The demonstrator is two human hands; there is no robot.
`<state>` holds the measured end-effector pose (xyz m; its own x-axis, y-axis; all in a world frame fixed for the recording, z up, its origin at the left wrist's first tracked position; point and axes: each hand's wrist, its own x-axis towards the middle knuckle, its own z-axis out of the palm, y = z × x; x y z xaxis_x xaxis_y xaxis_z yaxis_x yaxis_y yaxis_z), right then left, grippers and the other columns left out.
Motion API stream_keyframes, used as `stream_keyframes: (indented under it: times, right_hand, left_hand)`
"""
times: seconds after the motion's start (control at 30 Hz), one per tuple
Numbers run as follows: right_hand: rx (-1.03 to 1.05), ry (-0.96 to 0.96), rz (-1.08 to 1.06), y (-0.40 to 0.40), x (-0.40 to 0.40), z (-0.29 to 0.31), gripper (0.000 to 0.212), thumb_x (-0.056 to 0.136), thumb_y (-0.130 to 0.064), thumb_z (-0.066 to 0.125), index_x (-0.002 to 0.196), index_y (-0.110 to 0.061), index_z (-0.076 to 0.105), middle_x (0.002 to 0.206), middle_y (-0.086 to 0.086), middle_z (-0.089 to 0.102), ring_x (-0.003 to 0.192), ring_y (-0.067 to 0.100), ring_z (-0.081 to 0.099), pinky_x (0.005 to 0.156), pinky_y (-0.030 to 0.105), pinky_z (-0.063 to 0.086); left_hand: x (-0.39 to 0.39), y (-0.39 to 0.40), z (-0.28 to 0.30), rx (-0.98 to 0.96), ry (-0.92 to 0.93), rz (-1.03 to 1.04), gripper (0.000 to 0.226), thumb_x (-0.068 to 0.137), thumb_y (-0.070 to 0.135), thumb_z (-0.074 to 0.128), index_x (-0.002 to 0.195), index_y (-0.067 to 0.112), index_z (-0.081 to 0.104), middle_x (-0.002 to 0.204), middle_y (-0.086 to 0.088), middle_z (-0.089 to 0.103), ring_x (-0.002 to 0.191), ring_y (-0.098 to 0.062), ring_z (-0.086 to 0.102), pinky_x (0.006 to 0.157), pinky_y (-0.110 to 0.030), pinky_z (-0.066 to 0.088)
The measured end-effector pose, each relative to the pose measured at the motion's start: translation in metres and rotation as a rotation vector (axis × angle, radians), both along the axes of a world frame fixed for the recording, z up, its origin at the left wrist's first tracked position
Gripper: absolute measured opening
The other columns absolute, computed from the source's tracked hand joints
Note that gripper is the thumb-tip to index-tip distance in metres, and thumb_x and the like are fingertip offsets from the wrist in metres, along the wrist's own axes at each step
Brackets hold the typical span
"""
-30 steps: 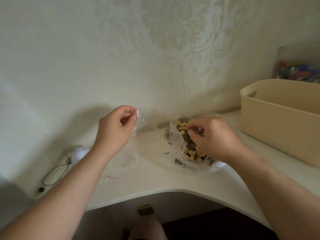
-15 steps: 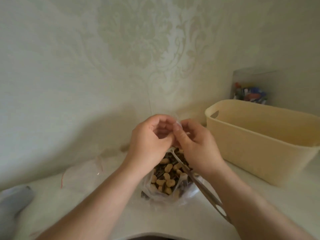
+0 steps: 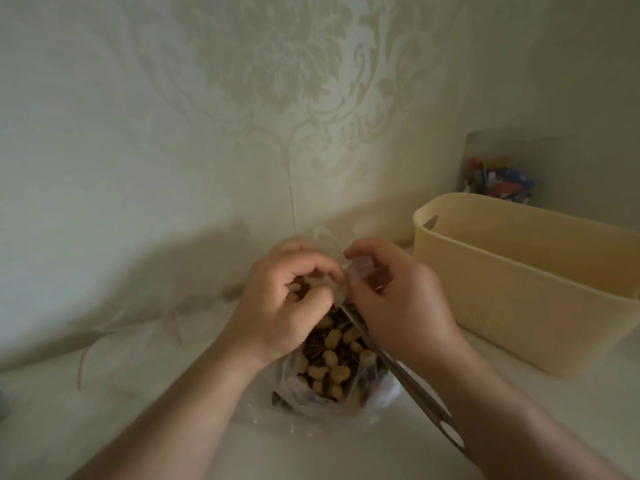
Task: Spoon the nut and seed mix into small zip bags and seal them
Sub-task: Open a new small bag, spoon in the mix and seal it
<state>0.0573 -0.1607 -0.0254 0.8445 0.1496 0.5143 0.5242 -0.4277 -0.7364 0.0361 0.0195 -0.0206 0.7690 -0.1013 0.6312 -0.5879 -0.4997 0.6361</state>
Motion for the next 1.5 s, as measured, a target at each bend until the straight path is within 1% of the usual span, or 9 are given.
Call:
stream_keyframes:
  times: [0.17, 0.27, 0.33, 0.57, 0.8, 1.0, 1.1, 1.27, 1.5]
  right_hand:
    - [0.167, 0.227, 0.284, -0.002, 0.0, 0.003, 0.032, 0.102, -0.003, 0.057, 0.122, -0.02, 0.075, 0.095, -0.003, 0.079, 0.09, 0.013, 0.076, 0.081, 0.033, 0.062]
    - [0.167, 0.241, 0.386, -0.001, -0.004, 0.006, 0.032, 0.103, 0.003, 0.053, 0.114, -0.016, 0.077, 0.087, 0.006, 0.078, 0.083, 0.027, 0.075, 0.077, 0.042, 0.063]
    - [0.199, 0.278, 0.388, -0.002, -0.003, 0.008, 0.028, 0.102, 0.002, 0.056, 0.111, -0.016, 0.077, 0.079, 0.01, 0.074, 0.074, 0.034, 0.073, 0.076, 0.048, 0.063]
    - [0.279, 0.281, 0.29, -0.007, 0.002, 0.008, 0.03, 0.095, 0.005, 0.069, 0.101, -0.023, 0.076, 0.084, 0.006, 0.072, 0.071, 0.025, 0.076, 0.072, 0.037, 0.065]
    - [0.368, 0.279, 0.316, -0.01, 0.004, 0.008, 0.033, 0.095, 0.005, 0.065, 0.1, -0.026, 0.072, 0.082, 0.008, 0.067, 0.067, 0.028, 0.069, 0.07, 0.05, 0.062]
    - [0.113, 0.166, 0.323, -0.015, 0.005, 0.006, 0.047, 0.086, 0.015, 0.062, 0.086, -0.03, 0.077, 0.097, -0.008, 0.066, 0.087, 0.009, 0.068, 0.077, 0.024, 0.055]
    - [-0.053, 0.077, 0.363, -0.013, 0.003, 0.001, 0.038, 0.086, 0.006, 0.074, 0.094, -0.031, 0.08, 0.11, -0.012, 0.062, 0.103, 0.013, 0.066, 0.079, 0.026, 0.059]
    - [-0.096, -0.11, 0.224, -0.016, 0.009, 0.001, 0.023, 0.08, -0.008, 0.088, 0.086, -0.03, 0.08, 0.102, -0.014, 0.063, 0.096, 0.012, 0.066, 0.076, 0.029, 0.059]
    - [-0.019, 0.162, 0.384, -0.014, 0.006, 0.0, 0.015, 0.08, -0.034, 0.088, 0.091, -0.032, 0.079, 0.106, -0.014, 0.059, 0.097, 0.011, 0.065, 0.079, 0.037, 0.061]
  left_hand:
    - [-0.001, 0.007, 0.002, 0.583, -0.287, 0.21, 0.081, 0.066, 0.022, 0.078, 0.143, 0.023, 0.054, 0.152, -0.002, 0.044, 0.15, -0.032, 0.03, 0.12, -0.054, 0.029]
    - [-0.003, 0.004, -0.002, 0.645, -0.148, 0.125, 0.102, 0.069, 0.032, 0.079, 0.159, 0.03, 0.031, 0.148, 0.002, 0.044, 0.144, -0.022, 0.038, 0.116, -0.048, 0.038]
    - [-0.004, 0.003, -0.005, 0.626, -0.022, 0.107, 0.105, 0.074, 0.034, 0.078, 0.161, 0.039, 0.018, 0.134, 0.005, 0.047, 0.119, -0.017, 0.054, 0.097, -0.038, 0.053]
    - [-0.005, 0.004, -0.006, 0.505, 0.054, 0.142, 0.087, 0.075, 0.045, 0.071, 0.151, 0.039, 0.028, 0.141, 0.017, 0.051, 0.121, -0.006, 0.053, 0.097, -0.033, 0.052]
    - [-0.003, 0.005, -0.008, 0.303, 0.2, 0.016, 0.083, 0.073, 0.036, 0.07, 0.148, 0.042, 0.037, 0.127, 0.016, 0.053, 0.117, -0.009, 0.057, 0.094, -0.039, 0.055]
    - [0.001, 0.005, -0.014, 0.26, 0.146, 0.125, 0.072, 0.079, 0.037, 0.079, 0.145, 0.035, 0.048, 0.121, 0.023, 0.049, 0.113, 0.008, 0.05, 0.088, -0.005, 0.04]
    - [0.002, 0.005, -0.015, 0.208, 0.139, 0.132, 0.07, 0.079, 0.035, 0.082, 0.142, 0.035, 0.051, 0.119, 0.022, 0.052, 0.109, 0.004, 0.055, 0.085, -0.007, 0.042]
    - [0.001, 0.005, -0.013, 0.1, 0.215, 0.141, 0.054, 0.076, 0.034, 0.074, 0.128, 0.037, 0.059, 0.108, 0.022, 0.058, 0.095, 0.001, 0.06, 0.076, -0.014, 0.045]
    - [0.003, 0.006, -0.011, 0.098, 0.197, 0.183, 0.054, 0.07, 0.05, 0.082, 0.117, 0.038, 0.059, 0.101, 0.016, 0.061, 0.085, -0.003, 0.063, 0.069, -0.02, 0.051]
